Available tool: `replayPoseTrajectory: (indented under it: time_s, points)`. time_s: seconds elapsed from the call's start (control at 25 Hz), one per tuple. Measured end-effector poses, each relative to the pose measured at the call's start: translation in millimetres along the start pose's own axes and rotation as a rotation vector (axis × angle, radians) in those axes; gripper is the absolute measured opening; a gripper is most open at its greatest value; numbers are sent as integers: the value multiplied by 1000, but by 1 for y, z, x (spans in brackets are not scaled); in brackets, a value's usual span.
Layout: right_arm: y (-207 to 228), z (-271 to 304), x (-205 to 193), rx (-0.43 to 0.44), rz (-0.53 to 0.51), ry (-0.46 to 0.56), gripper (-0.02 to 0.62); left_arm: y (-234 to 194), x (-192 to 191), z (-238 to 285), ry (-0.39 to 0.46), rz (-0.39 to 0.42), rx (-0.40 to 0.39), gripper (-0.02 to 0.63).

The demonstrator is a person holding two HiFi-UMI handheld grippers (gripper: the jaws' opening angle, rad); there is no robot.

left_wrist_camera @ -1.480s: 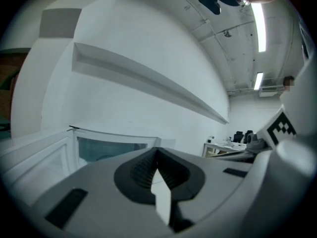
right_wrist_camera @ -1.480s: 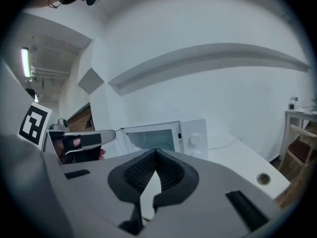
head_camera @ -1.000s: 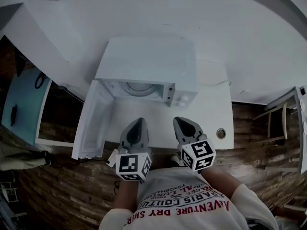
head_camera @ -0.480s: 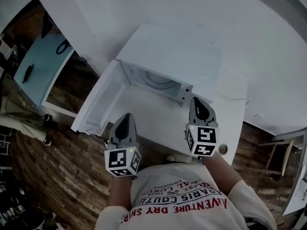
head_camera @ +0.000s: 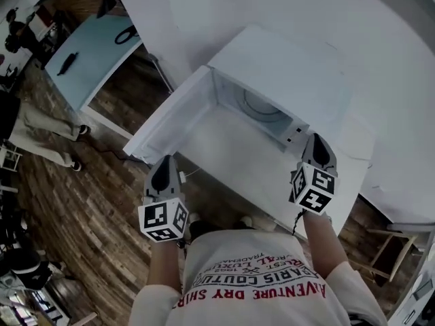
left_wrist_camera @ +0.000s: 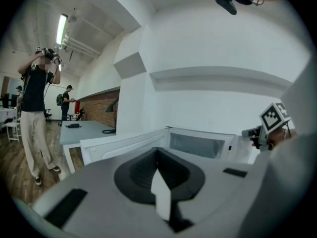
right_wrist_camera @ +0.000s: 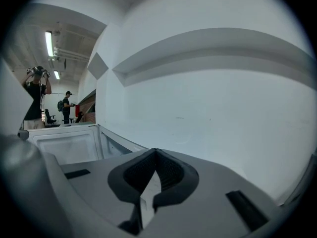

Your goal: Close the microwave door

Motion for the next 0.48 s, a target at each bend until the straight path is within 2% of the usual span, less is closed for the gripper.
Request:
replayPoseTrajectory:
  time_s: [0.48]
  points:
    - [-10, 0, -4, -70, -2, 32, 6, -96, -14, -33, 8, 40, 230, 6]
Point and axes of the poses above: the fingertips, and each gripper's own axes: z forward along the fingers, y to its right, x out of its top, the point moved 10 cm from there along -z, backward along the fingers
